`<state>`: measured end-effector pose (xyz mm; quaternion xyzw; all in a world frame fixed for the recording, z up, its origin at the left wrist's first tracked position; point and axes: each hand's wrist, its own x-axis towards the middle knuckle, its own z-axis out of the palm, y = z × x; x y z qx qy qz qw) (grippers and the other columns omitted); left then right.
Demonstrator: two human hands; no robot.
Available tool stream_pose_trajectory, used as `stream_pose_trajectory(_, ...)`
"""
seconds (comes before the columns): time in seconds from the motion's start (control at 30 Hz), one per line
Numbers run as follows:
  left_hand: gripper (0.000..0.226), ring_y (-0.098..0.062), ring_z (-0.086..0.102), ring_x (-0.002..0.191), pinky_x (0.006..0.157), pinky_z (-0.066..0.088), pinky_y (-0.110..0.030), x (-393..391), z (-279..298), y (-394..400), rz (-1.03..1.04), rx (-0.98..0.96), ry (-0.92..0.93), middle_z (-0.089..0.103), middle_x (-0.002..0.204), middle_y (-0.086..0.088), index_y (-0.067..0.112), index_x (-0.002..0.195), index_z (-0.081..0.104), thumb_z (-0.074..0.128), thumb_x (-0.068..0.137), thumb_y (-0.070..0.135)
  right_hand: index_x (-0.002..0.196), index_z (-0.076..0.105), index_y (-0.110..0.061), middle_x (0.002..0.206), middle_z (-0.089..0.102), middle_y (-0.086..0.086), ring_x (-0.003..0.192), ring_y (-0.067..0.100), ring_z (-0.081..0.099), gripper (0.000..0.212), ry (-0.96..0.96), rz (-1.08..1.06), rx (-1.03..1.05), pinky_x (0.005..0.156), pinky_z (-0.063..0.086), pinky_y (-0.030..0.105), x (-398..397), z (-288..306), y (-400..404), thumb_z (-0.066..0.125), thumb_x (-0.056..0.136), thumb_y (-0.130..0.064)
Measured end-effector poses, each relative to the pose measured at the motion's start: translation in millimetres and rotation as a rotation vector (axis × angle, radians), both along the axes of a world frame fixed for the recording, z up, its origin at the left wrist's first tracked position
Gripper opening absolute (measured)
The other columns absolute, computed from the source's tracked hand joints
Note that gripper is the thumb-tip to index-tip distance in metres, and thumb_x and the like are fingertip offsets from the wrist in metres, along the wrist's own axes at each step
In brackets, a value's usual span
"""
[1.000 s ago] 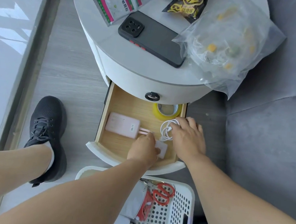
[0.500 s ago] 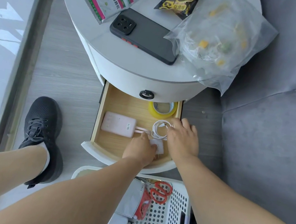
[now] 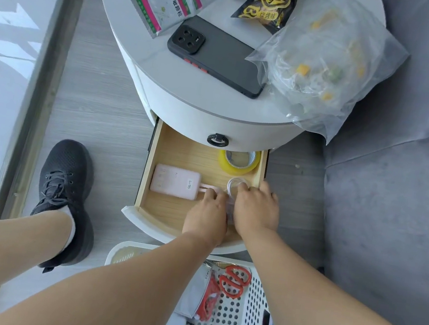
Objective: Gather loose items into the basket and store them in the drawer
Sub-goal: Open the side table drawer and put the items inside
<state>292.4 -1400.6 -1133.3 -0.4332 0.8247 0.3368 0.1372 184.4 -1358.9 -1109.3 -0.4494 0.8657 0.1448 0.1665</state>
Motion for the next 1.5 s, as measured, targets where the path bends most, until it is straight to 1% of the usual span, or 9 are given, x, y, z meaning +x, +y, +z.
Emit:
stream_pose_trajectory(0.13,0.055,-0.029,0.068,0.102,0.074,0.050,-0.035,-1.5,-2.9,-1.5,-0.035,0.037,0.012,0.036,0.148,-0.001,0.020,0.145,0.050,0.059,0.093,0.005,0.116,0.068,-0.023,0.111,0.073,-0.004,0.116,0.025,0.051,0.026,0.015,-0.046,-0.043,0.088,0.046,0.040,3.4,3.9,16.6,0.051,0.099,-0.013)
stream_pose_trajectory(0.37,0.071,-0.029,0.058,0.129,0.100,0.051,-0.039,-0.3,-5.1,-3.5,0.059,0.093,0.077,0.042,0.154,-0.002,0.020,0.157,0.034,0.059,0.093,0.002,0.103,0.076,-0.023,0.115,0.067,-0.006,0.116,0.024,0.046,0.025,0.035,-0.034,-0.035,0.092,0.041,0.040,6.4,4.0,15.0,0.053,0.098,-0.015)
stream_pose_trajectory(0.5,0.067,-0.028,0.060,0.124,0.098,0.052,-0.039,-1.0,-1.0,-4.1,0.009,0.103,0.070,0.051,0.148,-0.002,0.024,0.154,0.040,0.052,0.092,0.001,0.104,0.078,-0.020,0.122,0.065,-0.005,0.119,0.025,0.043,0.026,-0.008,-0.034,-0.031,0.095,0.041,0.041,4.4,7.8,16.3,0.053,0.098,-0.017)
stream_pose_trajectory(0.67,0.052,-0.029,0.061,0.122,0.091,0.053,-0.042,2.0,10.6,-7.3,0.140,0.128,0.047,0.058,0.142,-0.003,0.022,0.144,0.050,0.050,0.092,0.015,0.112,0.075,-0.019,0.130,0.062,-0.005,0.119,0.024,0.045,0.025,-0.070,-0.038,-0.065,0.098,0.043,0.041,6.0,12.2,28.4,0.057,0.095,-0.019)
stream_pose_trajectory(0.77,0.043,-0.028,0.062,0.118,0.091,0.054,-0.041,13.9,17.3,-13.2,0.171,0.080,0.027,0.060,0.138,-0.004,0.021,0.138,0.056,0.045,0.096,0.017,0.127,0.070,-0.019,0.138,0.059,-0.006,0.118,0.024,0.050,0.034,-0.113,-0.086,-0.168,0.097,0.046,0.040,12.4,10.1,42.0,0.060,0.094,-0.015)
stream_pose_trajectory(0.9,0.037,-0.029,0.052,0.119,0.090,0.049,-0.041,37.5,22.3,-29.7,0.122,-0.157,-0.067,0.052,0.132,-0.006,0.022,0.129,0.063,0.044,0.098,0.019,0.121,0.071,-0.020,0.129,0.061,-0.002,0.113,0.024,0.053,0.027,-0.126,-0.227,-0.441,0.094,0.051,0.043,24.5,13.4,66.3,0.064,0.095,-0.019)
stream_pose_trajectory(1.1,0.069,-0.045,0.021,0.143,0.097,0.048,-0.047,58.6,27.1,-38.3,-0.052,-0.069,-0.330,0.002,0.170,0.000,0.046,0.156,0.025,0.043,0.095,0.020,0.128,0.065,-0.023,0.130,0.060,0.003,0.121,0.025,0.052,0.029,-0.301,-0.480,-0.416,0.102,0.047,0.040,38.2,15.0,106.0,0.046,0.108,-0.032)
stream_pose_trajectory(1.3,0.087,-0.051,-0.008,0.155,0.113,0.038,-0.058,57.4,32.2,-43.7,-0.236,-0.004,-0.469,-0.021,0.171,-0.002,0.059,0.157,-0.003,0.041,0.096,0.016,0.136,0.060,-0.032,0.137,0.060,0.004,0.116,0.026,0.061,0.033,-0.546,-0.620,-0.352,0.089,0.047,0.035,28.9,15.9,107.7,0.040,0.111,-0.041)
stream_pose_trajectory(1.5,0.100,-0.048,-0.003,0.156,0.112,0.042,-0.057,53.9,38.6,-50.6,-0.312,0.006,-0.581,-0.028,0.169,0.001,0.063,0.155,-0.008,0.041,0.090,0.004,0.126,0.063,-0.031,0.133,0.061,0.003,0.106,0.025,0.059,0.026,-0.599,-0.707,-0.284,0.084,0.046,0.033,23.1,17.7,98.2,0.042,0.111,-0.037)
